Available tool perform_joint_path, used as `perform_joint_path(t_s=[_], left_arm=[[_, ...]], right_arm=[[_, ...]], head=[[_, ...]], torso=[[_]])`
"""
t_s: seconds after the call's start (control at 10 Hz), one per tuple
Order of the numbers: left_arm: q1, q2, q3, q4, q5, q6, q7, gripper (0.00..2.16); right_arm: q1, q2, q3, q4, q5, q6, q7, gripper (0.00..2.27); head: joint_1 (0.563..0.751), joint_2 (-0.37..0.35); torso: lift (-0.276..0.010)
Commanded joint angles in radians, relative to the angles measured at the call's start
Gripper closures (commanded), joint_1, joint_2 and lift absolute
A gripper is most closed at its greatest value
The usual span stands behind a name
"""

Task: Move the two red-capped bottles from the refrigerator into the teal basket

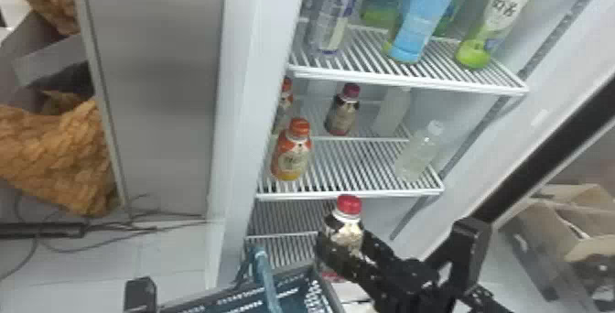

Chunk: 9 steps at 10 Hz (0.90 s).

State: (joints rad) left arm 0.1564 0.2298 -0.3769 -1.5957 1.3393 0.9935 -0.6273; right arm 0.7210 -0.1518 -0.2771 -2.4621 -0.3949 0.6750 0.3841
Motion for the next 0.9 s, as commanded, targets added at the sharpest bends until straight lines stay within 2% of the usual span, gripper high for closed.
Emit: perform_joint_path(t_s=[0.0,0.3,0.8], left_arm=[[-0.002,0.002,0.000,0.004,-0.003,0.001,0.000,1.08],[-0.009,0.002,0.000,0.009,-0.005,0.001,0.000,1.08],[-0.009,0.002,0.000,0.009,-0.003,-0.002,-0.002,1.08]], right_arm=[[-0.004,-0.006,0.016,-0.003,-0.004,0.039,0.009,0.72],[-0.002,-0.009,0.092,0.021,-0.038,0.069,0.018,0.72],[0.015,-0.009,0.082,-0.013,-0.012,0.162,0.018,0.72]], head=[[0.695,-0.350],[0.695,-0.350],[0.695,-0.350]], torso=[[-0.228],[-0.228],[-0.228]])
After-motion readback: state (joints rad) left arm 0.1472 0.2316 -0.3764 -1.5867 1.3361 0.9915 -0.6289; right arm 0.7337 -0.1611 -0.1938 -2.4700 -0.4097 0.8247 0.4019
